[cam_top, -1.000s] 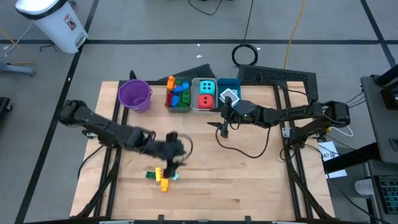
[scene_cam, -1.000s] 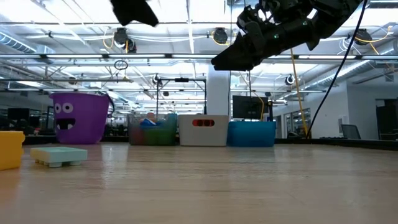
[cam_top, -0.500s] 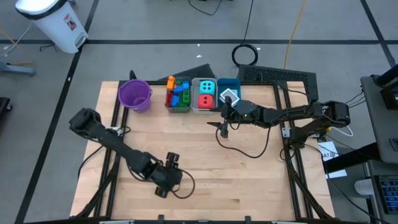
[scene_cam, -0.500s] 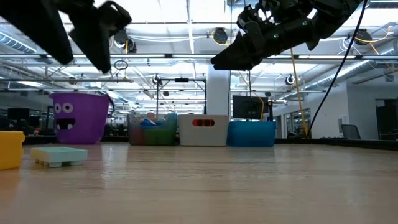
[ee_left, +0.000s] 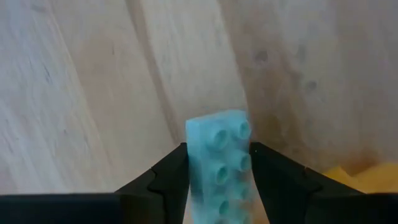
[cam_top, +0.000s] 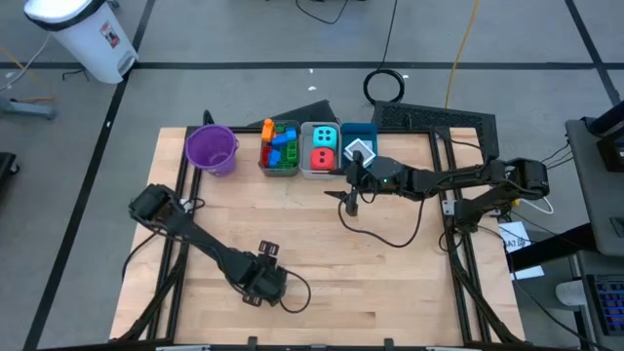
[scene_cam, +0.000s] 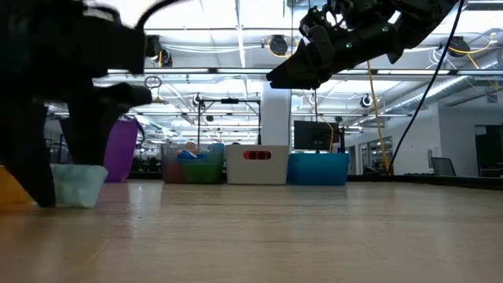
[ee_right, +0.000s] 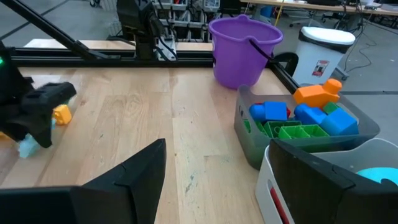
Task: Pick & Place Toys
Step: Put the light blue game piece into the black bin
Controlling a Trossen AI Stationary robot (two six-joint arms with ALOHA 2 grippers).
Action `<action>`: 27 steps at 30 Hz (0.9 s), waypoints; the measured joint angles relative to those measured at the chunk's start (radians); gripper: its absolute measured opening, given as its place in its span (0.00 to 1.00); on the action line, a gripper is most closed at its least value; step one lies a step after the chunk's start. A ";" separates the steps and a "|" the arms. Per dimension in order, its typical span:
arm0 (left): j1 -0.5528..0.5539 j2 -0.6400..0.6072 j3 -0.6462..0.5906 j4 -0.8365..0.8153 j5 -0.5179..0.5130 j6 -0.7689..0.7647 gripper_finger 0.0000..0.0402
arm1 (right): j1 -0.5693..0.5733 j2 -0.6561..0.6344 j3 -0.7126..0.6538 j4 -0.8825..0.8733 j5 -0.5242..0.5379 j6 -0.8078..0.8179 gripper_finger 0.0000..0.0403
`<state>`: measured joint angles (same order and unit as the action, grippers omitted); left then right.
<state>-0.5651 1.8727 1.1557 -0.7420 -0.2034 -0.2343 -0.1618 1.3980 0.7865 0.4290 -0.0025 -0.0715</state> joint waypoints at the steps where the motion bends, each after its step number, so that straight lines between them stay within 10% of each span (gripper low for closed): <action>1: 0.004 0.008 0.003 0.002 -0.003 -0.008 0.42 | 0.000 0.000 0.000 0.001 0.000 0.000 0.64; 17: 0.085 0.027 0.003 0.014 0.029 -0.057 0.30 | 0.000 0.000 0.000 0.001 0.000 0.000 0.64; 27: 0.165 0.040 0.095 -0.053 -0.182 -0.063 0.30 | 0.000 0.000 0.000 0.007 0.000 0.000 0.64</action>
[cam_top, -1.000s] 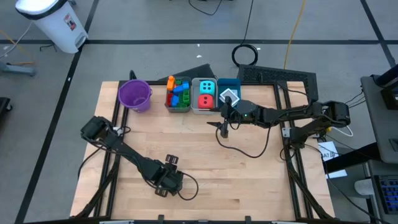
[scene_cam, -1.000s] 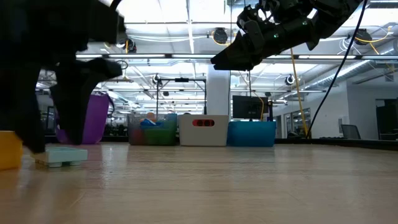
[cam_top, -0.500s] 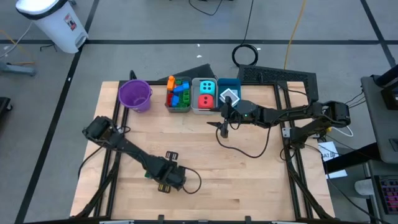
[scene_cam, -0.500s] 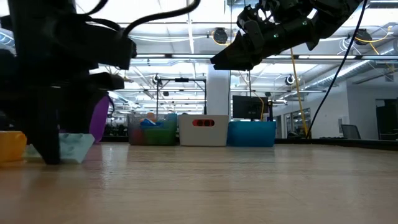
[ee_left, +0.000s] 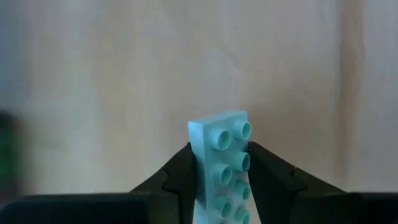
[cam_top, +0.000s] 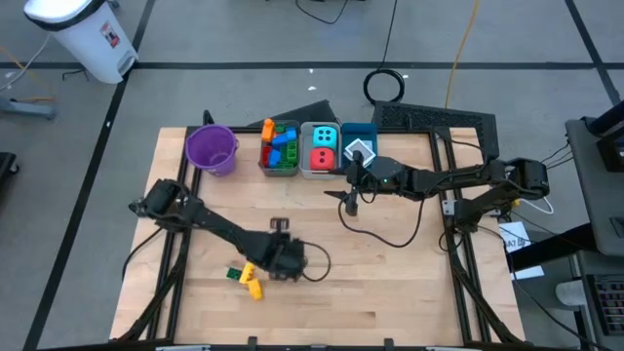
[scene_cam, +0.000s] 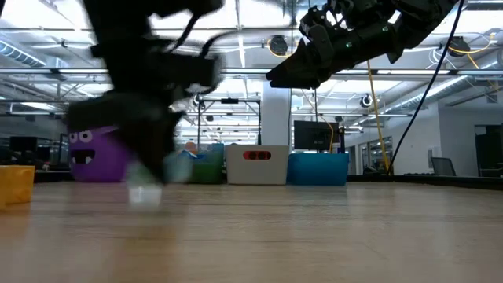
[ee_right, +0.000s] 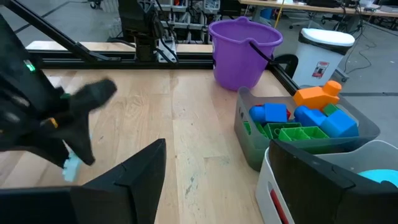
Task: Pick & Place Toys
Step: Put the light blue game piece into the black bin
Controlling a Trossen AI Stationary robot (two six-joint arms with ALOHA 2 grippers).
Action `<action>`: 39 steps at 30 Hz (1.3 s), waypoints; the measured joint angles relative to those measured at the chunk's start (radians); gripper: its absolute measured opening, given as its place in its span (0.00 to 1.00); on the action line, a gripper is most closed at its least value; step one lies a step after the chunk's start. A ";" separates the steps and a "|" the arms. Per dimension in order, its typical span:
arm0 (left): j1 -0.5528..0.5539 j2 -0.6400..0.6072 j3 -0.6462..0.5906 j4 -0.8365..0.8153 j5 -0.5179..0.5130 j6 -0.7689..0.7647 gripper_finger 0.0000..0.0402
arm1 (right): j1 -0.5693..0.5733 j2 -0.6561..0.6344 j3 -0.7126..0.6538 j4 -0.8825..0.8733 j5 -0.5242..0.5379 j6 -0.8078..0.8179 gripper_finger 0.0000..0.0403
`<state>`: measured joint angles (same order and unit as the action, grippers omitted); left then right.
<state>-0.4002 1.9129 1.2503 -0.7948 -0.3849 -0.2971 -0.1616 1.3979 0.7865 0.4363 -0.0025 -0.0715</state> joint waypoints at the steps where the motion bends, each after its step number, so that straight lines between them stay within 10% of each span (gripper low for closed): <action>1: 0.008 -0.003 0.026 -0.024 -0.034 0.012 0.30 | 0.000 0.000 0.000 0.000 0.000 0.000 0.64; 12: 0.179 -0.125 0.262 -0.246 -0.224 0.123 0.30 | 0.000 0.000 0.000 -0.007 -0.002 0.000 0.64; 24: 0.589 -0.596 -0.264 0.561 -0.064 0.213 0.30 | 0.000 0.000 0.000 -0.028 -0.002 -0.012 0.64; 39: 0.842 -0.466 -0.561 1.031 -0.027 0.002 0.37 | 0.000 0.000 0.000 -0.007 0.000 -0.019 0.64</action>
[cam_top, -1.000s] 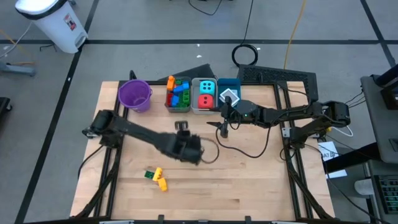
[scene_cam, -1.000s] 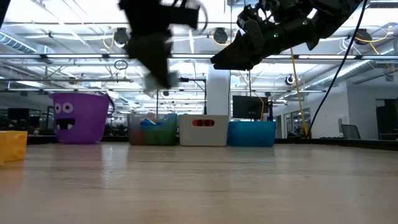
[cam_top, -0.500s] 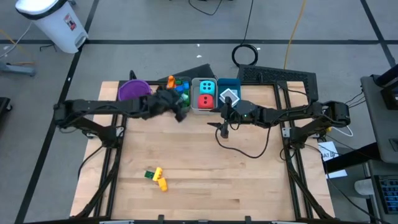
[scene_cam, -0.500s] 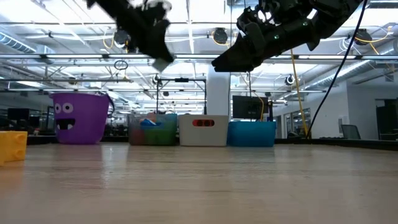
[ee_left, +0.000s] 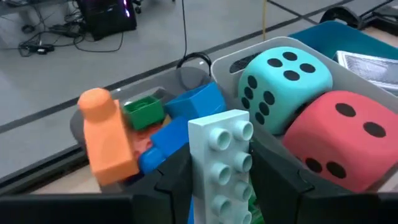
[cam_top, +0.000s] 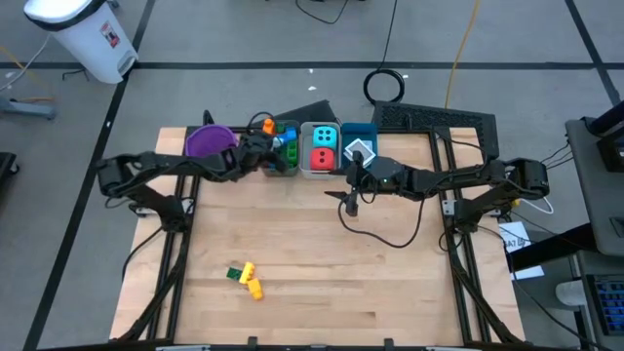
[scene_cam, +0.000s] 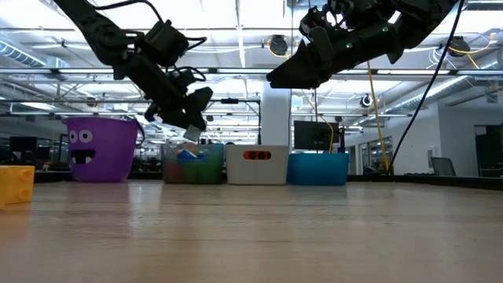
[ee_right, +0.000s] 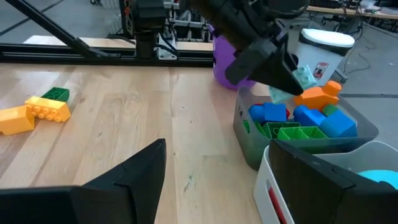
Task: Pick & Place Toys
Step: Put the light blue game piece into the black bin, then put the green game piece into the black bin
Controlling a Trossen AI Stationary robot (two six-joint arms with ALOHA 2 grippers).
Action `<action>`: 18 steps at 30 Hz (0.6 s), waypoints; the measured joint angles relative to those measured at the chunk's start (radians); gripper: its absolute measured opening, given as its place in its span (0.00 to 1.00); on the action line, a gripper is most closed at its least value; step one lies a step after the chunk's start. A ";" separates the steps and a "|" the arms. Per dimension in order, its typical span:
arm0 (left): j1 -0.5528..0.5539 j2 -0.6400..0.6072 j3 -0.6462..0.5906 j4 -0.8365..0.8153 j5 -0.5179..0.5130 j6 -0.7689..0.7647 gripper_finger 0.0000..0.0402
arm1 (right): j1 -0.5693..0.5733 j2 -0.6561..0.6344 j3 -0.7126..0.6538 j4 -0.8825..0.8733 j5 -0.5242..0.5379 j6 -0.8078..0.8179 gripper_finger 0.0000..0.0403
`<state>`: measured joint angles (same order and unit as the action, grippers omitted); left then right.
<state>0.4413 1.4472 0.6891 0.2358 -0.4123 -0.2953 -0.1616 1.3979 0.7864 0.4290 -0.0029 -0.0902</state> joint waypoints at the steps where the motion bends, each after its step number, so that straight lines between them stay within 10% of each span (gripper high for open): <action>1: -0.001 0.007 0.000 0.014 -0.006 -0.002 0.37 | 0.000 0.000 0.000 0.000 0.000 0.000 0.64; 18: -0.005 -0.002 0.002 -0.005 -0.034 0.026 0.76 | 0.000 0.000 0.000 -0.008 0.000 0.000 0.64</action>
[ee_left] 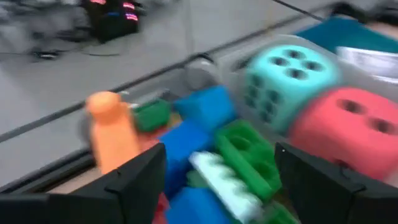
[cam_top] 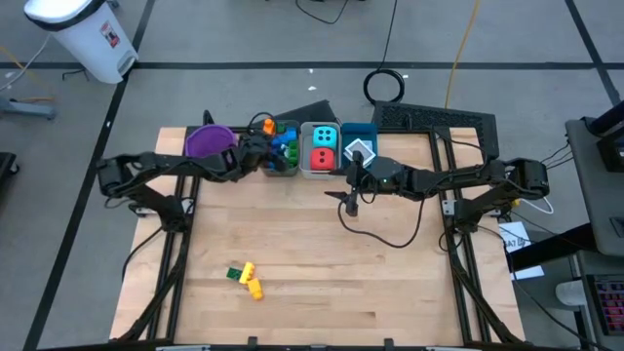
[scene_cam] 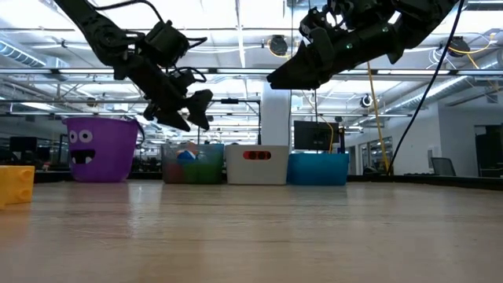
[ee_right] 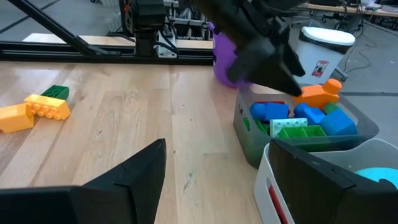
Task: Pick & Place Toys
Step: Put the green game piece into the black bin
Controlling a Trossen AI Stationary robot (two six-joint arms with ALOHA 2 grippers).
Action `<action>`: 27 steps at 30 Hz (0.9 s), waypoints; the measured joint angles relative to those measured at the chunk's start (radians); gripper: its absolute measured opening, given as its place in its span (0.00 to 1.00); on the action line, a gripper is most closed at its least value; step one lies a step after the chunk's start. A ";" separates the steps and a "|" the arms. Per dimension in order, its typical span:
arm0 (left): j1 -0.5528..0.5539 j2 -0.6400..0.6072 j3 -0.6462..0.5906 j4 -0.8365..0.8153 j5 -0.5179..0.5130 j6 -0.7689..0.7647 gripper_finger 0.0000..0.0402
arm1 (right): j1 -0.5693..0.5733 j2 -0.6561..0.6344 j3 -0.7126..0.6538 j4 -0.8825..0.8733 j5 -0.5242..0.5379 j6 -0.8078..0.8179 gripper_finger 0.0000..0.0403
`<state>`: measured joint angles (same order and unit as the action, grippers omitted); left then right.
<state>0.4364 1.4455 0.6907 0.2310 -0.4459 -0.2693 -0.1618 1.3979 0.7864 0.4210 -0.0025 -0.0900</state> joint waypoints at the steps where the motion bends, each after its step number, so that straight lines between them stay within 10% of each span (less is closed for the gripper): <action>1: -0.001 -0.019 -0.001 -0.012 0.035 0.008 0.77 | 0.000 0.000 0.000 0.000 0.000 0.000 0.64; 12: -0.135 -0.246 0.000 -0.255 0.232 -0.177 0.84 | 0.000 0.000 0.000 -0.013 0.000 0.005 0.64; 27: -0.749 -0.234 0.000 -0.562 0.296 -0.410 0.84 | 0.000 0.000 0.000 -0.015 -0.002 0.023 0.64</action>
<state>-0.3123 1.2113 0.6910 -0.3313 -0.1499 -0.6795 -0.1619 1.3980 0.7864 0.4061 -0.0044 -0.0669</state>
